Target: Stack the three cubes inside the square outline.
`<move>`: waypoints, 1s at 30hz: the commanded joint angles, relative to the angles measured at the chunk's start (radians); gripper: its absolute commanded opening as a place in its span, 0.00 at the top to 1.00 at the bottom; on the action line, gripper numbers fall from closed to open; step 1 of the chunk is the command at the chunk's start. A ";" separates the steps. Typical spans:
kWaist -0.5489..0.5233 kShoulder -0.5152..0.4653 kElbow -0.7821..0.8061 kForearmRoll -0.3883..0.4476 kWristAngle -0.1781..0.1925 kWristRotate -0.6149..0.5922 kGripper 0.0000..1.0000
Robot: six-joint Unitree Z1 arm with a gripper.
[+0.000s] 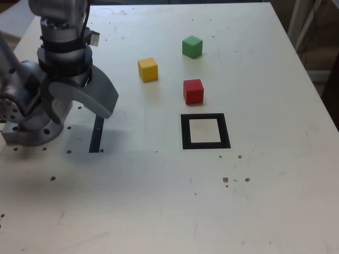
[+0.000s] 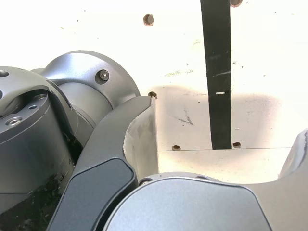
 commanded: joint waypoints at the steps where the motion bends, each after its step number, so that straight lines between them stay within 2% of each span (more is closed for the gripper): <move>1: -0.002 -0.005 -0.003 0.002 0.002 0.001 0.01; 19: -0.002 0.023 -0.029 -0.016 0.009 0.000 0.01; 30: -0.002 0.139 -0.269 0.081 0.060 0.000 0.01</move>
